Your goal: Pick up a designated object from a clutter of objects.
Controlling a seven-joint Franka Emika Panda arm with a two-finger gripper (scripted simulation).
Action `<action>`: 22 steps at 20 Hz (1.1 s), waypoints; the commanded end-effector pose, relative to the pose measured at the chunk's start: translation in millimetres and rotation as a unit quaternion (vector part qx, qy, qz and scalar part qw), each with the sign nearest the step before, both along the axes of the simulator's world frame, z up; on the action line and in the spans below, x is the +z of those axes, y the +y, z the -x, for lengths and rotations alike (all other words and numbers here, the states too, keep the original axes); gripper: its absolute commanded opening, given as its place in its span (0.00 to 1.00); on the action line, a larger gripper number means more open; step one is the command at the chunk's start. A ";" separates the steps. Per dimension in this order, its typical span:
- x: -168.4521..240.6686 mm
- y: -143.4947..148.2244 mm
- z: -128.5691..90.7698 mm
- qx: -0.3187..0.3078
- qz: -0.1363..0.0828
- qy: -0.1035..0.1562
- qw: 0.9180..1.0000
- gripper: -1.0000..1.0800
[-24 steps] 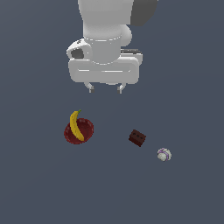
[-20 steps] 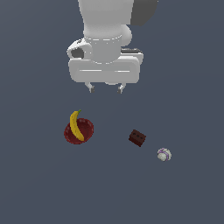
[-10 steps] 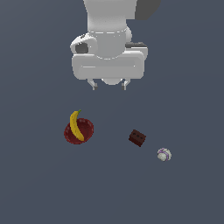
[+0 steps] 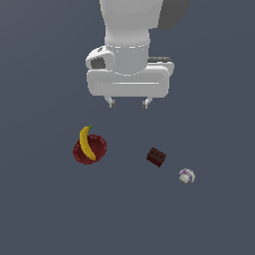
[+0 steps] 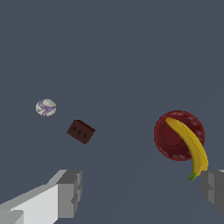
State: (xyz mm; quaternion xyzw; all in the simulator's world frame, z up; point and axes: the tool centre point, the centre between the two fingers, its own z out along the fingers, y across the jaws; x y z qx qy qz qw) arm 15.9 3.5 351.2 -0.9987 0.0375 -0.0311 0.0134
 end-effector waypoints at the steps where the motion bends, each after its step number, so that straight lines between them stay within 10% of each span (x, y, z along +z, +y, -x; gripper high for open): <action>1: -5.7 6.5 -6.2 -0.014 -0.003 0.002 1.000 0.96; 22: -100.6 106.6 -76.1 -0.214 -0.023 0.029 0.976 0.96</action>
